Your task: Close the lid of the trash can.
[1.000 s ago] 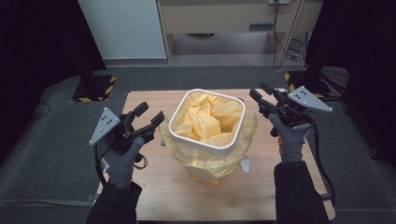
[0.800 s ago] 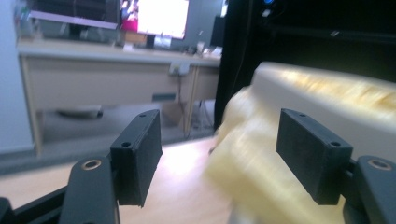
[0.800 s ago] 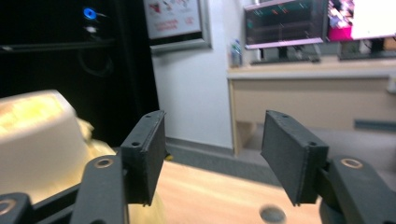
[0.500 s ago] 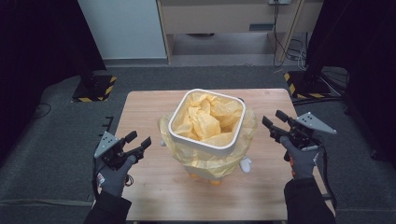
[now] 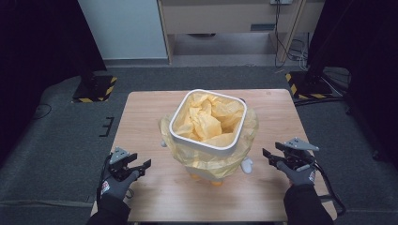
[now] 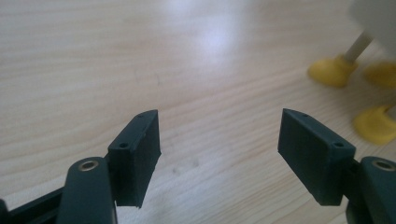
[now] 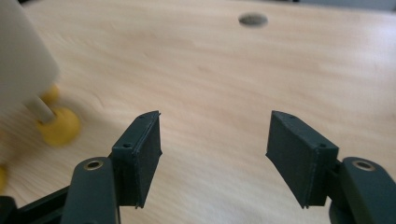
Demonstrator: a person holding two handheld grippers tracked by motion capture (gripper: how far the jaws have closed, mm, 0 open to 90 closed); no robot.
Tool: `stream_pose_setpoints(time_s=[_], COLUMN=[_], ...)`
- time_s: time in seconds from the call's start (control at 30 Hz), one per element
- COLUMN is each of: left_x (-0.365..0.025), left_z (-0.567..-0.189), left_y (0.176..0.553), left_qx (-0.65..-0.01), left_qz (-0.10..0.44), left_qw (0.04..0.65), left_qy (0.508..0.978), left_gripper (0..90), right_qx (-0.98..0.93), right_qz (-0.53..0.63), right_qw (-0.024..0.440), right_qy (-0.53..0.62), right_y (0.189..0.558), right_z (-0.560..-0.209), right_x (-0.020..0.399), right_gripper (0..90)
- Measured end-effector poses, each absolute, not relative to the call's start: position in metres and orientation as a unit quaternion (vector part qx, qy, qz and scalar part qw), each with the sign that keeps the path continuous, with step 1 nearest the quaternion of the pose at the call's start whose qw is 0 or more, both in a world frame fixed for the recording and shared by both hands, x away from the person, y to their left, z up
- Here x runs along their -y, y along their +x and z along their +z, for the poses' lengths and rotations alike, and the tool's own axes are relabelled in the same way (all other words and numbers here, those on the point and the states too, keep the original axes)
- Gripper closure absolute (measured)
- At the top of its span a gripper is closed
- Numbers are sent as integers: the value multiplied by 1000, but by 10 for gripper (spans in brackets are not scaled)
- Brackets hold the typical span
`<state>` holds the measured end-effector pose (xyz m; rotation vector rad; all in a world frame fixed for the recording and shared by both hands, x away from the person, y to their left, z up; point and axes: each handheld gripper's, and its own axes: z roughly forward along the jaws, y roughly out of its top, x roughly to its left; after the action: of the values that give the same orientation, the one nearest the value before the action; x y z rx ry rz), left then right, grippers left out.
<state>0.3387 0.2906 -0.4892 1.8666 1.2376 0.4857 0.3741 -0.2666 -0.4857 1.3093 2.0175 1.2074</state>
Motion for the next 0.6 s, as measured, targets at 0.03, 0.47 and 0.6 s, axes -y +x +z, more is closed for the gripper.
stream_pose_setpoints(time_s=[0.03, 0.47, 0.6], left_x=[-291, -299, -301], left_z=[-492, -510, -514], left_y=[340, 349, 350], left_qx=[-492, -513, -515], left_qz=[189, 181, 183], left_qw=[403, 350, 330], left_qy=[748, 763, 770], left_gripper=[291, 248, 236], right_qx=[-732, -715, -710], right_qz=[429, 368, 361], right_qw=[224, 234, 231], right_qy=[479, 546, 559], right_y=[374, 358, 355], right_z=[-488, -508, -515], right_x=[268, 308, 317], right_gripper=[336, 298, 286])
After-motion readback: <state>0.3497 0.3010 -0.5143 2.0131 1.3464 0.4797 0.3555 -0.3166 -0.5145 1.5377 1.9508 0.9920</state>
